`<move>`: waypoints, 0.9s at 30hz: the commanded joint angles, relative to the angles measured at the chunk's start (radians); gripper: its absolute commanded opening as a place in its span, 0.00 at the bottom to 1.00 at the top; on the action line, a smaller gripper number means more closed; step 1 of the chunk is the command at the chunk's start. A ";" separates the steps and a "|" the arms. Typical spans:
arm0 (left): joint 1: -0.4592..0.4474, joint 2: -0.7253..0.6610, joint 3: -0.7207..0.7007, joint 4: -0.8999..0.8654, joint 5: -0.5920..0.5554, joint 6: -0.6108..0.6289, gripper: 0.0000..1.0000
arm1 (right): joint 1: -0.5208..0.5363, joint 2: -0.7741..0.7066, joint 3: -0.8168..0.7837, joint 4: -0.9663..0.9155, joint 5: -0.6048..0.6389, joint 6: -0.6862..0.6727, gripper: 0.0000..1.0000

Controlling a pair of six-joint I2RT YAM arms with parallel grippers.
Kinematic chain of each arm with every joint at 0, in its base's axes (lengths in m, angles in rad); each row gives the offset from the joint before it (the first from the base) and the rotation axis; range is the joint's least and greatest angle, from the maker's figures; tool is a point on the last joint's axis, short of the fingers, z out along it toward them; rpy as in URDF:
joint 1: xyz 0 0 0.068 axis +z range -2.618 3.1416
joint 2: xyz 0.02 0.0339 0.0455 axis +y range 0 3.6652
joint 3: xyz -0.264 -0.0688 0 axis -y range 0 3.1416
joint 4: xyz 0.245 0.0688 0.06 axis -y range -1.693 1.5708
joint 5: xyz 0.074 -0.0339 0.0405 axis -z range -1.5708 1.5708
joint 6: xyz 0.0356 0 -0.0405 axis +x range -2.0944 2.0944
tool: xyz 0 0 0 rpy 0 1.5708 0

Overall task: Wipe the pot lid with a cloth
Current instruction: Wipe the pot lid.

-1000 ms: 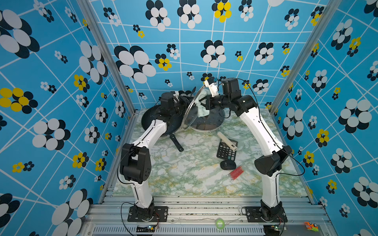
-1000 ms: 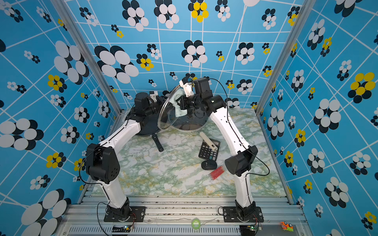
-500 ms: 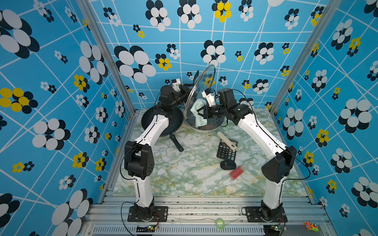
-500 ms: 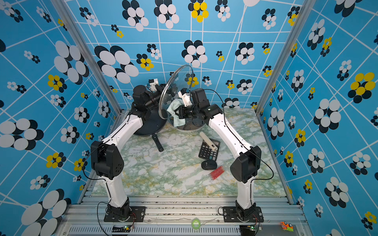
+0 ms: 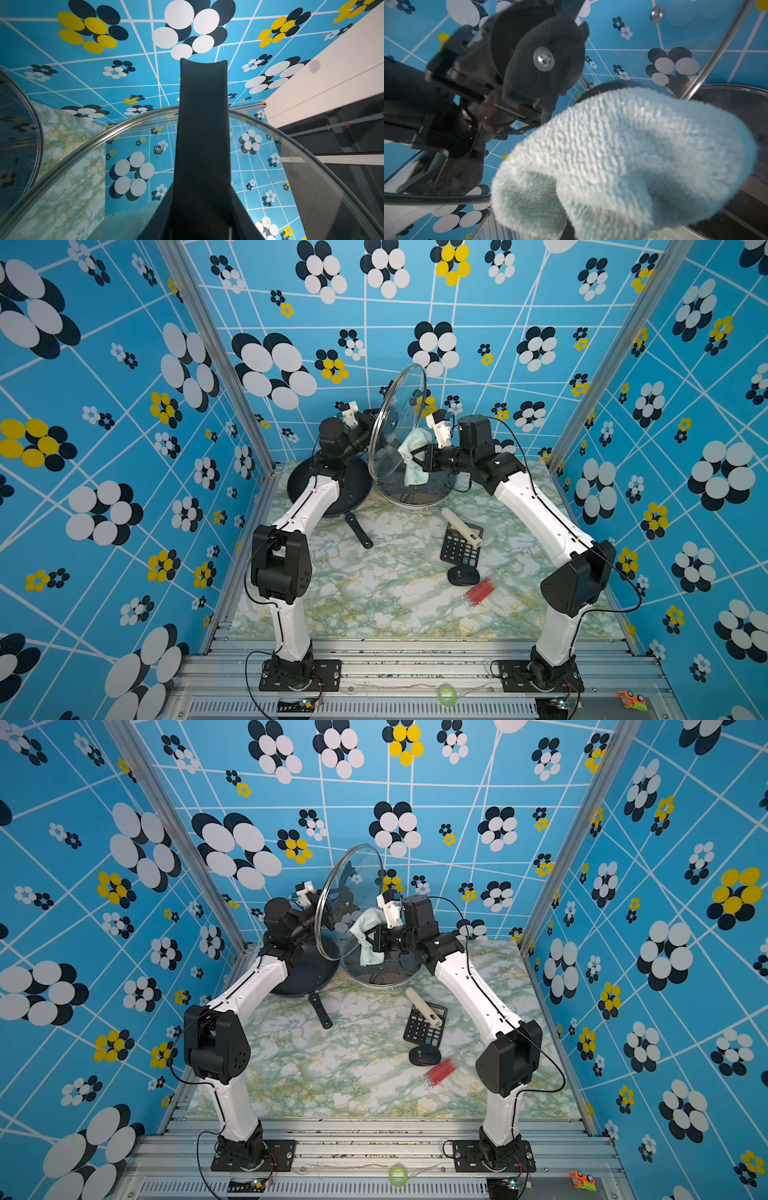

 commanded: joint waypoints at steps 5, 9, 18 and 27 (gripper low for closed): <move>-0.008 -0.006 -0.009 0.294 0.004 -0.102 0.00 | 0.000 0.045 0.047 0.016 -0.014 -0.007 0.00; -0.001 -0.046 -0.027 0.214 -0.008 -0.047 0.00 | -0.001 0.037 0.053 -0.002 0.007 -0.016 0.00; -0.016 0.000 -0.007 0.305 -0.042 -0.185 0.00 | 0.000 -0.038 -0.052 0.073 -0.036 0.056 0.00; -0.065 0.086 0.116 0.255 -0.045 -0.233 0.00 | 0.048 0.034 0.085 0.051 -0.066 0.015 0.00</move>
